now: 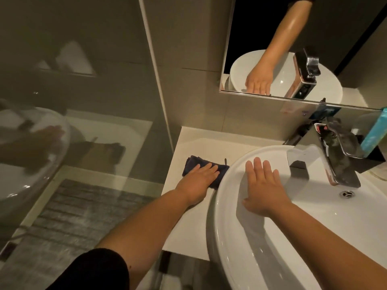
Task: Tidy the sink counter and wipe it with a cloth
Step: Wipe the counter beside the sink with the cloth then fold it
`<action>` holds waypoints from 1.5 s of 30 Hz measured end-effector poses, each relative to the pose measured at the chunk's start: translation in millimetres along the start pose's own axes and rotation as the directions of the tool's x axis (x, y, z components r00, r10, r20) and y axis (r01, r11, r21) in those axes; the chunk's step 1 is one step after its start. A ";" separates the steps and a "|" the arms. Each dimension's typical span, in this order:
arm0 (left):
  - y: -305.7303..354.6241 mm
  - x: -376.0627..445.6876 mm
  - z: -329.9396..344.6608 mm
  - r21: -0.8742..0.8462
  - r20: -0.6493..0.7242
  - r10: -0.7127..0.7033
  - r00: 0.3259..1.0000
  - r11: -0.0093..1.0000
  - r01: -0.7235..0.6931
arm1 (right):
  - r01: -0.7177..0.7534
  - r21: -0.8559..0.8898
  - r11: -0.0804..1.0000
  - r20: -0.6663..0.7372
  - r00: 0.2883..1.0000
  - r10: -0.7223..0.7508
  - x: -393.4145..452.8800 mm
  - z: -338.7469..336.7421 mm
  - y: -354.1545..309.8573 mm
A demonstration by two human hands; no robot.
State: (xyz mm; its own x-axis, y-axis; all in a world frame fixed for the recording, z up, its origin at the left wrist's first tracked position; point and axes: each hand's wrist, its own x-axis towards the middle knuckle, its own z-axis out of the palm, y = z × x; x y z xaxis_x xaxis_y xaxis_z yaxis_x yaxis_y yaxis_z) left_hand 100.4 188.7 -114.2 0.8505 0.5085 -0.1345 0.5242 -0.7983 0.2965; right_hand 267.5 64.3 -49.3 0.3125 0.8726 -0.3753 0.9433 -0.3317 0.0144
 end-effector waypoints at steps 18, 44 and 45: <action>105.3 -182.2 56.2 -0.037 -0.035 -0.338 0.940 0.941 0.337 | 0.106 0.193 0.975 -0.005 0.994 -0.107 -62.1 17.8 8.5; 333.3 -250.7 -47.3 -0.075 -0.252 -0.082 0.964 0.995 0.065 | -0.156 0.935 -0.320 0.100 0.978 -0.185 -335.8 -5.6 41.1; 337.1 -251.9 -45.1 -0.046 -0.255 -0.043 0.966 0.998 0.032 | -0.128 0.933 -0.337 0.077 0.984 -0.161 -341.1 -4.7 45.7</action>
State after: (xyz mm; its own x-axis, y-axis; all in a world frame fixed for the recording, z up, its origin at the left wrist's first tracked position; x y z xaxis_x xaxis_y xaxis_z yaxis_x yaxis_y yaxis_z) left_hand 61.0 -193.9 62.3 0.7879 0.6079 0.0986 0.5488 -0.7656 0.3356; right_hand 204.5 -246.8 83.7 0.1472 0.8846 -0.4425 -0.4625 -0.3339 -0.8213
